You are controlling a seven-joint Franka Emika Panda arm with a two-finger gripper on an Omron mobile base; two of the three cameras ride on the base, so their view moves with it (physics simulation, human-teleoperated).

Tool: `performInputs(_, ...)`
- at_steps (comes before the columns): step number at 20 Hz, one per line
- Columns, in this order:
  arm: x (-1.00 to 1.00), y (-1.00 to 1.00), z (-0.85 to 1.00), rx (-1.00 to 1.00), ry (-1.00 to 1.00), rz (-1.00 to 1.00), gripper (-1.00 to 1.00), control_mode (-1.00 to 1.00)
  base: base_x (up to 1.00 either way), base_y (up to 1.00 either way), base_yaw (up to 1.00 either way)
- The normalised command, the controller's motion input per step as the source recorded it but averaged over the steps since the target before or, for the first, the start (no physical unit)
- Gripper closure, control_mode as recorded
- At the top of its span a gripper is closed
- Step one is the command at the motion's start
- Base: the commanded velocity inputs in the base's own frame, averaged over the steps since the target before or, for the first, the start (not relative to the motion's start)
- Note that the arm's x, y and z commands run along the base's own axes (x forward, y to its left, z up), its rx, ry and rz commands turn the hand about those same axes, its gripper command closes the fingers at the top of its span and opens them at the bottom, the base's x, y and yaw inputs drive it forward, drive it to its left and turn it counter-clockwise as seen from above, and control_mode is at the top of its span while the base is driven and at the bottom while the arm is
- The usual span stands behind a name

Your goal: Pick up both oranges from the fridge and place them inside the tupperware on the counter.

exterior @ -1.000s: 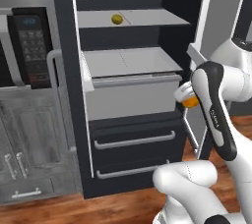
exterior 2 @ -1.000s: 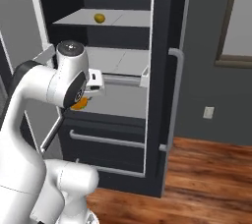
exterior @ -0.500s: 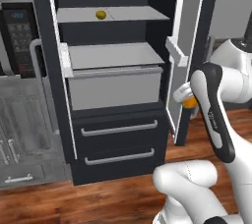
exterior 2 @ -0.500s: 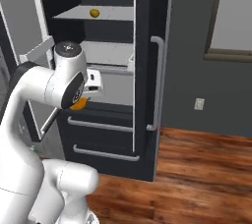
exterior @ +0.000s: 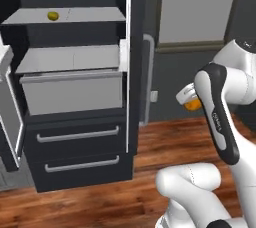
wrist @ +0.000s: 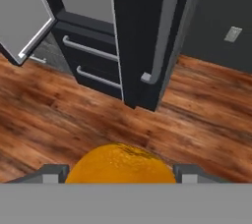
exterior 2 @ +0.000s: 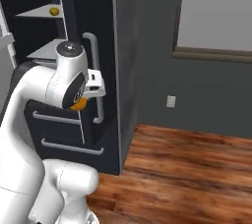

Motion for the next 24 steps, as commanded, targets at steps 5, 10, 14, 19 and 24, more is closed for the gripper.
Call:
performInputs(5,0.0,0.0,0.0,0.0,0.0,0.0,1.0,1.0,-0.5,-0.81,0.01)
performInputs(10,0.0,0.0,0.0,0.0,0.0,0.0,1.0,1.0,-0.84,-0.34,-0.19)
performInputs(14,0.0,0.0,0.0,0.0,0.0,0.0,1.0,1.0,-0.7,0.0,-0.38)
performInputs(19,0.0,0.0,0.0,0.0,0.0,0.0,1.0,1.0,-0.62,0.0,-0.46)
performInputs(24,0.0,0.0,0.0,0.0,0.0,0.0,1.0,1.0,-0.62,0.0,-0.52)
